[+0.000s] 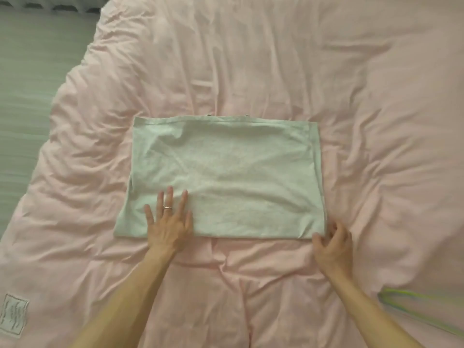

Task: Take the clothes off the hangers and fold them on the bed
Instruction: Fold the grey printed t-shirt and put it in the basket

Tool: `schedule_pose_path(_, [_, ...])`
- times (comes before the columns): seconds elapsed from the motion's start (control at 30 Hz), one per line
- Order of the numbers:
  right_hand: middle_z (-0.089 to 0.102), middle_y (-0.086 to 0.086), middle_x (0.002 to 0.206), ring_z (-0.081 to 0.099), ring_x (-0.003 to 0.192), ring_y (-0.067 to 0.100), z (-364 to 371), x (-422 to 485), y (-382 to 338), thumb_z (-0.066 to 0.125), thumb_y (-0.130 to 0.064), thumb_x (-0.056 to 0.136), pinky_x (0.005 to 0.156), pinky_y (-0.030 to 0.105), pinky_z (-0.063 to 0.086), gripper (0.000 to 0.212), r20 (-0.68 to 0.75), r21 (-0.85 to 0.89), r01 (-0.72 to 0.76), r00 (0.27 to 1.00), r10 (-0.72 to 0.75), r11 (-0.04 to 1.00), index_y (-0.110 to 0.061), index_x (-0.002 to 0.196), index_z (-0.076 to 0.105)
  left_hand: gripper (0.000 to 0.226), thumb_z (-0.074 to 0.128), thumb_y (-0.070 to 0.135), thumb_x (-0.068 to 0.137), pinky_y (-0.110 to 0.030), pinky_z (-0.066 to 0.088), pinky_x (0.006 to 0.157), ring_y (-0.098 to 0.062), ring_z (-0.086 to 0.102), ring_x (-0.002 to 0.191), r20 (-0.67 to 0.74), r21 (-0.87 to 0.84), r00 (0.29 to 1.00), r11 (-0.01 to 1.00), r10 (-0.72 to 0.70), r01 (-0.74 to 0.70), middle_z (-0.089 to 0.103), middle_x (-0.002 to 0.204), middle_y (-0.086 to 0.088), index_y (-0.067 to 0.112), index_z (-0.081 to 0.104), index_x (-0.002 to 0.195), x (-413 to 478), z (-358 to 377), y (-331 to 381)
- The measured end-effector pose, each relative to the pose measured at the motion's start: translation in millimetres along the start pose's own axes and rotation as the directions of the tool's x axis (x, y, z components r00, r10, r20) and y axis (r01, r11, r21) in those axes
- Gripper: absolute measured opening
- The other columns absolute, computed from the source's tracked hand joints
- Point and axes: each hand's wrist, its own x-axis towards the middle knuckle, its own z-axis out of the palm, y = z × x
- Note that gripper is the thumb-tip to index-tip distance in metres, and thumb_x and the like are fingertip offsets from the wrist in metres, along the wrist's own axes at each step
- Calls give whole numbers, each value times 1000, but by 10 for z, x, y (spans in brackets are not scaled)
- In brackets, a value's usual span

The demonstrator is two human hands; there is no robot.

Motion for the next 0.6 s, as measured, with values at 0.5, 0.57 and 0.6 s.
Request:
schedule_pose_path(0.5, [66, -10, 70, 60, 67, 8, -358, 459, 524, 77, -27, 87, 60, 13, 43, 20, 358, 282, -170, 932, 61, 944, -16, 75, 64, 79, 44, 58, 98, -78, 14, 107, -19, -23, 151, 397, 61, 852, 916, 341, -395, -26, 161, 21, 58, -17, 148, -406, 610, 2351])
schedule_pose_path(0.57, [66, -12, 71, 62, 70, 12, -345, 443, 540, 78, -29, 86, 63, 20, 43, 20, 369, 257, -210, 923, 105, 943, -17, 76, 65, 77, 42, 56, 100, -79, 17, 106, -21, -23, 151, 429, 99, 851, 921, 302, -377, -25, 161, 21, 56, -17, 149, -372, 563, 2373])
schedule_pose_path(0.6, [67, -12, 72, 64, 73, 14, -338, 471, 519, 78, -30, 85, 67, 26, 45, 19, 380, 253, -217, 918, 109, 943, -19, 76, 65, 78, 42, 55, 100, -79, 17, 106, -25, -21, 152, 427, 134, 857, 917, 289, -375, -24, 162, 18, 53, -17, 150, -347, 555, 2431])
